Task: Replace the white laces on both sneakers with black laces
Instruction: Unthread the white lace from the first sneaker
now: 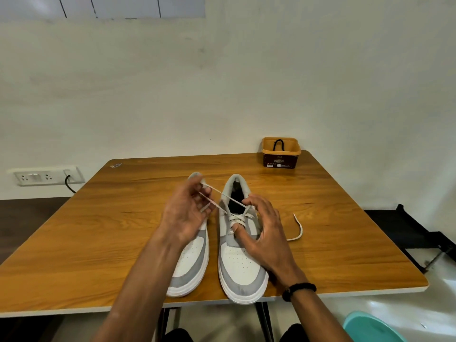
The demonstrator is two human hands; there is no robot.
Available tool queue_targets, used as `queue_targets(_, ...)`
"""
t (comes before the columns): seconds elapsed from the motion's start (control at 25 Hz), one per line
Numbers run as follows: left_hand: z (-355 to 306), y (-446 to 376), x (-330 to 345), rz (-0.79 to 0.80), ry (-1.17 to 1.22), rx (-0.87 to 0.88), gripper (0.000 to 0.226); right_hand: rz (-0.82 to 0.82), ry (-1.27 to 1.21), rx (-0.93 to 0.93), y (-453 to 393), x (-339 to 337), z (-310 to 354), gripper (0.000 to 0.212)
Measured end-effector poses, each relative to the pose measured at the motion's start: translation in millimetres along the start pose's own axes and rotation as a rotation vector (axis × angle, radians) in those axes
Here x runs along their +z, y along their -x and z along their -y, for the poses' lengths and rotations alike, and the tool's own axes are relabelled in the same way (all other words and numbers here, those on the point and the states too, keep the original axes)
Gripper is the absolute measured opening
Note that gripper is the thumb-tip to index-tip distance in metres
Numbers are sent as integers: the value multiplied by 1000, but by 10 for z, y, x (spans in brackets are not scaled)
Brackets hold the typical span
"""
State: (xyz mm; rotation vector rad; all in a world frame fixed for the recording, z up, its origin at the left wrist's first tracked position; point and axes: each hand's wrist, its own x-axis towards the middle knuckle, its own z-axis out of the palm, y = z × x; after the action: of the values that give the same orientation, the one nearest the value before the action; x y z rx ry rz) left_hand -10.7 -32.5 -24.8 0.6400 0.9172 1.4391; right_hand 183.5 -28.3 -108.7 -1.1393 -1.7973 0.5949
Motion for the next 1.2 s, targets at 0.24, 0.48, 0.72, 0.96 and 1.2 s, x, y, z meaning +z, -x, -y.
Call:
queue_targets(0.24,-1030,-6,-274,-368,8,365,27,-82,-29,-8,25,17,-14,55)
queue_targets(0.48,-514,25,-363,-343,-1366,920,32,42,246,-26,-96,-69,157,23)
queue_targets(0.72,439,-104,-109,188,-1444,764,38,159,314,17,-333,-185,371,9)
queue_targets(0.96,505,-9,-246,119,-1208,886,31,280,411,39,-336,-144,445,22)
queue_targets(1.2,566,-22,-292,82,-1189,940,27,34,171,-16,-213,-85,330,13)
